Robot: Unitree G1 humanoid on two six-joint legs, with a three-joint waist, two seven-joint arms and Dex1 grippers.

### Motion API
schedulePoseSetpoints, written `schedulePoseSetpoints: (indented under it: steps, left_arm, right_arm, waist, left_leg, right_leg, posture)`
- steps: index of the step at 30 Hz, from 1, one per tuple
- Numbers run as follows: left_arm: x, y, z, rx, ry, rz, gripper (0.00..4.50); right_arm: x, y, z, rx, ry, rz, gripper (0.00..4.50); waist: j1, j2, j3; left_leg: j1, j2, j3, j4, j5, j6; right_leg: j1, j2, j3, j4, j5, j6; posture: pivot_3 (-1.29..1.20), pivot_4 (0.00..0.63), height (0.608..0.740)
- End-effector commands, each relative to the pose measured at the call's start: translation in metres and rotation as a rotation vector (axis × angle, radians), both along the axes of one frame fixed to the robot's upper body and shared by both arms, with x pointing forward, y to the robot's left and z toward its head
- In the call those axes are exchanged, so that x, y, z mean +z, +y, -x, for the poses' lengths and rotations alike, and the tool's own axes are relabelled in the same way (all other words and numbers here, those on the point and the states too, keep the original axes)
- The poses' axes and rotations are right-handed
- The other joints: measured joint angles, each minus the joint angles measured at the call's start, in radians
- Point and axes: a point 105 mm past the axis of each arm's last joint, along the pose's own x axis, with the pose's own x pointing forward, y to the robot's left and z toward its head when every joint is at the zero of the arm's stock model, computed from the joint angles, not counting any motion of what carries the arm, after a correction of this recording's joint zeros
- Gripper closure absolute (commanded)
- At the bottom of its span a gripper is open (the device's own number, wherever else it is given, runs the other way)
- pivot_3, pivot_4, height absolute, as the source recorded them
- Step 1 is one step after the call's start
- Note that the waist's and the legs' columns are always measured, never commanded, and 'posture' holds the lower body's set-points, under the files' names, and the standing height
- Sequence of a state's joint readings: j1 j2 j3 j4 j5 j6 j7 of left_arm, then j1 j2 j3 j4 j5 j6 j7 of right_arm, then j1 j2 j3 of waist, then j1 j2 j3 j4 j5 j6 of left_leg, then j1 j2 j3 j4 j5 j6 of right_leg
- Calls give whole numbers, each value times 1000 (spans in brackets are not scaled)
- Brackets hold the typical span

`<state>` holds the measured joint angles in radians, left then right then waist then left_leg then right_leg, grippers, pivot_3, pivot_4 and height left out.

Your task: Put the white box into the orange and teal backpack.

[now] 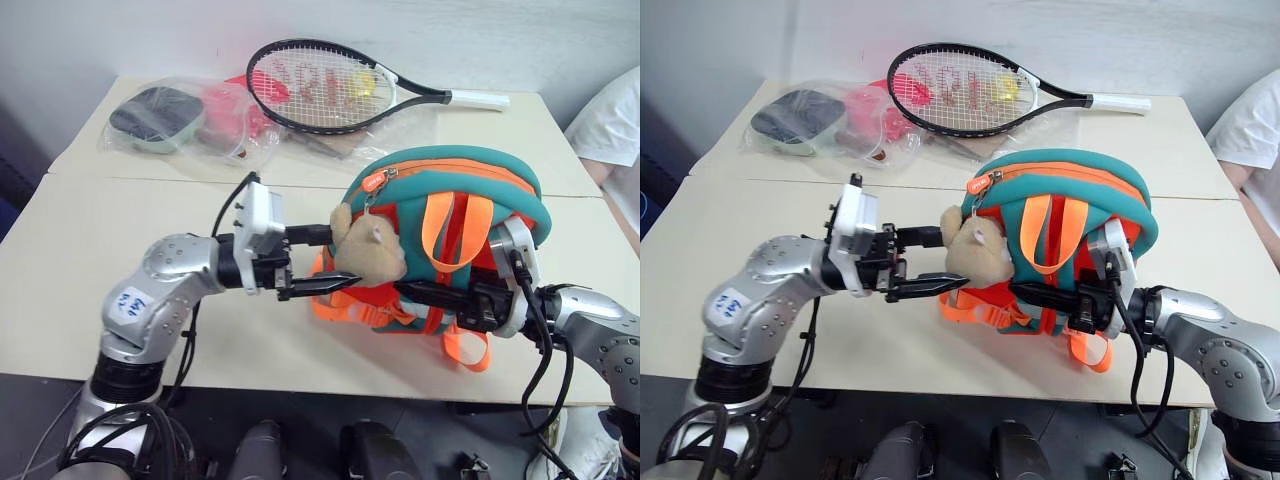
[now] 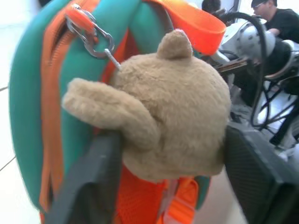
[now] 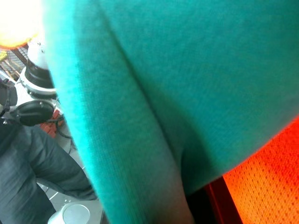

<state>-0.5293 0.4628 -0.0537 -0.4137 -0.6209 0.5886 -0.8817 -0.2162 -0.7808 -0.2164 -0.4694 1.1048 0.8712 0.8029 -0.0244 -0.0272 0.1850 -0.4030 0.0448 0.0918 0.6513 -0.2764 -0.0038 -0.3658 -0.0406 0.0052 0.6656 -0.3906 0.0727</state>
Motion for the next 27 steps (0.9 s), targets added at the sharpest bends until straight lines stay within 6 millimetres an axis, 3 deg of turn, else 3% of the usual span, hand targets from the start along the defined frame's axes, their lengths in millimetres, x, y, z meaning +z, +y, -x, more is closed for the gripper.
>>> schedulePoseSetpoints:
  steps: [1, 5, 10, 13, 16, 23, 27]
  left_arm:
    - [10, 1, 6, -8, -54, 39, 2764]
    - [10, 26, -1, 54, -56, -12, 3629]
    - [18, 92, -45, 353, -100, -137, 3798]
    - [-6, 119, -71, 504, -113, -309, 3798]
    - [-40, 115, -75, 471, -60, -386, 3798]
    - [-110, 67, -63, 325, 126, -353, 3798]
    - [-117, 55, -63, 341, 127, -321, 3798]
  right_arm:
    - [4, 3, 2, 19, -29, -9, 4500]
    - [3, 2, 1, 7, -31, -8, 4500]
    - [1, -1, 0, -15, -30, -12, 4500]
    - [0, -2, 0, -25, -27, -19, 4500]
    - [-3, -1, 2, -29, -22, -24, 4500]
    - [-8, 3, 6, -52, -13, -53, 4500]
    - [-11, 4, 5, -84, -31, -48, 4500]
  waist:
    - [0, 0, 0]
    - [-6, 0, 0]
    - [-4, 0, 0]
    - [-4, 0, 0]
    - [-3, 1, 0]
    - [-4, 0, 0]
    - [2, 1, -1]
  left_leg:
    - [0, 0, 0, 0, 0, 0]
    - [0, 0, 0, -1, 0, 0]
    - [1, 1, 0, -1, 1, -1]
    - [1, 0, 0, -1, 1, -1]
    - [1, 0, 1, -2, 0, 0]
    - [0, 0, 0, 0, -1, 1]
    - [1, 0, 0, 0, 0, 1]
  right_leg:
    - [0, 0, 0, 0, 0, 0]
    - [-1, 0, 0, 0, 0, 0]
    - [-1, 1, 0, 0, 0, 0]
    - [0, 0, 0, 0, 0, 0]
    - [-1, -1, 0, -1, 0, 0]
    - [-1, -1, 0, 1, 0, 0]
    - [-1, -1, 0, 2, 0, 0]
  posture:
    - [0, 150, 740]
    - [0, 150, 740]
    - [0, 150, 740]
    - [0, 150, 740]
    - [0, 150, 740]
    - [0, 150, 740]
    - [0, 150, 740]
